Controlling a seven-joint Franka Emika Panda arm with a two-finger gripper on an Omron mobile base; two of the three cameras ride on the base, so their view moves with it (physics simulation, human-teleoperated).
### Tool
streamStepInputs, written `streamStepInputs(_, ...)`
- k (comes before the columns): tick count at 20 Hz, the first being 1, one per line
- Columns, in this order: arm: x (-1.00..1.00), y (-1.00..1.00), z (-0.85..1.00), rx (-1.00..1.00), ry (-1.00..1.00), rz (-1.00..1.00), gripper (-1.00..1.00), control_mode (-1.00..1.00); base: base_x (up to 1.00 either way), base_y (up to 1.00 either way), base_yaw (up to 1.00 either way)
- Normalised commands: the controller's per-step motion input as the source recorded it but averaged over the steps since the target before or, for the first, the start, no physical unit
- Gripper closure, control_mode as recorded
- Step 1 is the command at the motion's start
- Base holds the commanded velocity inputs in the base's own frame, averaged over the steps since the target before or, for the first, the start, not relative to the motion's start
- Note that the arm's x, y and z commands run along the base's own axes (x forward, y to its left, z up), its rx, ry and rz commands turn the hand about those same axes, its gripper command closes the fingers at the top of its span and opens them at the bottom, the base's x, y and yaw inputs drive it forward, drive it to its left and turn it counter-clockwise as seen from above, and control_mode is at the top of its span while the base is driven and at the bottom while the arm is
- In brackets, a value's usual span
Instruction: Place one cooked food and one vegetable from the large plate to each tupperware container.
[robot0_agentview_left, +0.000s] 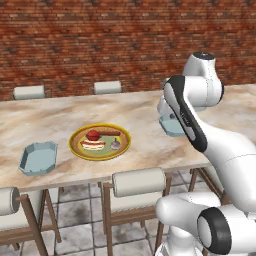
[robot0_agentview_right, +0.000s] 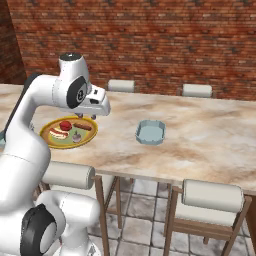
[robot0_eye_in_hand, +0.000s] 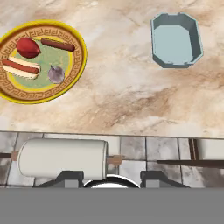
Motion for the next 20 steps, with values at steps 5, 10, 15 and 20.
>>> streamStepInputs(5, -0.01, 0.36, -0.16, 0.00, 0.02, 0.00, -1.00, -1.00, 0.00, 0.00, 0.00)
streamStepInputs(10, 0.59, 0.74, -0.71, -0.01, 0.12, 0.06, -1.00, -1.00, 0.00, 0.00, 0.00)
streamStepInputs(15, 0.51, 0.80, -0.78, -0.01, 0.08, 0.13, -1.00, -1.00, 0.00, 0.00, 0.00)
streamStepInputs(20, 0.37, 0.58, -0.51, -0.01, 0.13, 0.15, -1.00, -1.00, 0.00, 0.00, 0.00)
